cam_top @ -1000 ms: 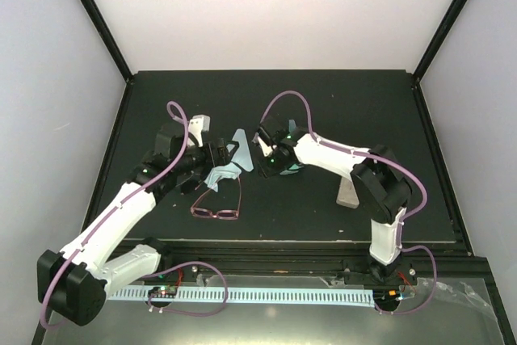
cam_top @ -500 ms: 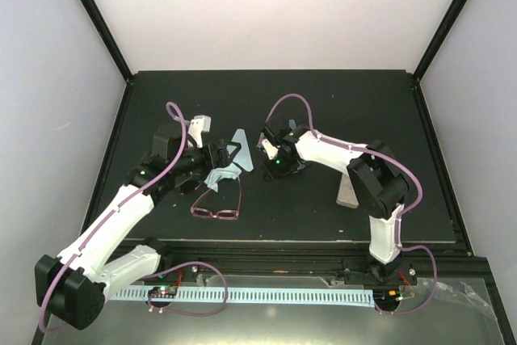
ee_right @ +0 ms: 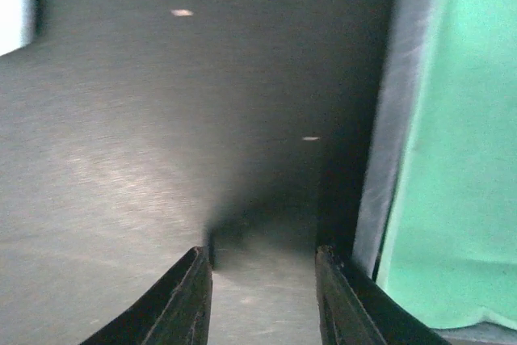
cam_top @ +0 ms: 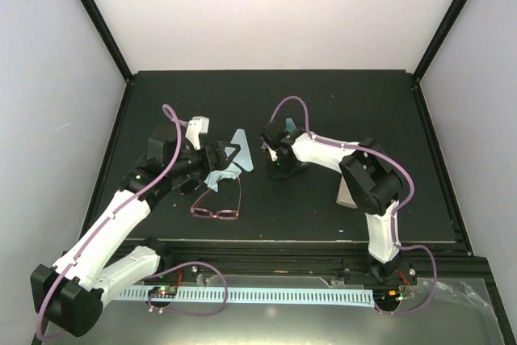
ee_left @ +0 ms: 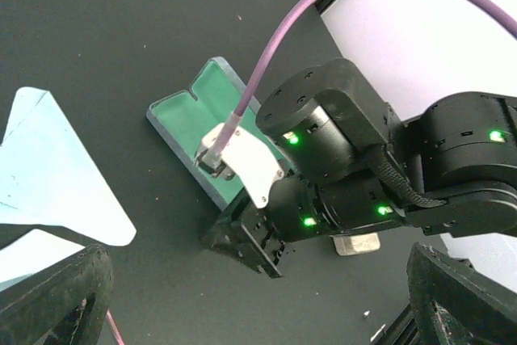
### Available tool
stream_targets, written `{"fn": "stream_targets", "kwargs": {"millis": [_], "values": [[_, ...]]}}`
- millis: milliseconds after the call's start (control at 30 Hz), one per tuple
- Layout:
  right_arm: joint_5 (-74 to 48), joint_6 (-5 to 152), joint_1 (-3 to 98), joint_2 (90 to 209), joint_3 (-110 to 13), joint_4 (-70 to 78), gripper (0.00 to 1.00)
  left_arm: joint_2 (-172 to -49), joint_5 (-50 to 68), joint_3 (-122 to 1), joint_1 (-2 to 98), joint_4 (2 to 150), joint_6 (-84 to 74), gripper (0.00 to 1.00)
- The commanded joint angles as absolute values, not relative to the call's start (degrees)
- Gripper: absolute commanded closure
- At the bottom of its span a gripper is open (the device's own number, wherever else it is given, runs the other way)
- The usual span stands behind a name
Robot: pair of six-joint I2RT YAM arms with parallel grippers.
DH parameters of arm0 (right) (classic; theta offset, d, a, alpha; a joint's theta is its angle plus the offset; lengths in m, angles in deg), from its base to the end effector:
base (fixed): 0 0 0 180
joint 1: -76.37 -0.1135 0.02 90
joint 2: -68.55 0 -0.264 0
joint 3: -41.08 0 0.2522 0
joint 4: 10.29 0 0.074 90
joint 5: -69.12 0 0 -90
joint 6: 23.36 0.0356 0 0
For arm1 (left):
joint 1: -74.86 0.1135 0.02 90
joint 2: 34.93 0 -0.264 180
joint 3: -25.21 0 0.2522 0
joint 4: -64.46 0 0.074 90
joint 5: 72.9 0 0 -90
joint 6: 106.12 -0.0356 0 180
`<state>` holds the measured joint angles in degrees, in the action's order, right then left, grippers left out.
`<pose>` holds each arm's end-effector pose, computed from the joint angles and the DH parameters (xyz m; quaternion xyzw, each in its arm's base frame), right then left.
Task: Organize the sunglasses
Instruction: Adjust the sunglasses case at the center of the board.
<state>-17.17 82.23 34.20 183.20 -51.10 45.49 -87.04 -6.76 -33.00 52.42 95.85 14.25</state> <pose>0.2841 0.2605 0.1498 -0.2318 0.9668 0.0776 0.0740 0.1840 -0.0916 0.3031 0.0532 0.8322 -0.3893 0.3913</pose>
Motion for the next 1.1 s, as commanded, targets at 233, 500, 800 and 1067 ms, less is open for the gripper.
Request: {"fn": "stream_targets", "kwargs": {"millis": [233,500,800,1067], "values": [[-41.1,93.6,34.7,182.0,-50.9,46.0,0.43,-89.3,-6.0,-29.7,52.8,95.0,13.6,0.01],[-42.3,95.9,35.9,183.2,-50.4,42.8,0.41,-89.1,-5.3,-27.7,52.8,94.3,13.7,0.01],[-39.6,96.8,35.3,178.6,-48.2,40.5,0.36,-85.5,-1.9,-28.3,52.8,96.4,12.6,0.01],[-30.2,96.6,29.2,174.0,-46.7,32.9,0.46,-76.5,5.6,-25.8,52.8,97.0,14.4,0.03]]}}
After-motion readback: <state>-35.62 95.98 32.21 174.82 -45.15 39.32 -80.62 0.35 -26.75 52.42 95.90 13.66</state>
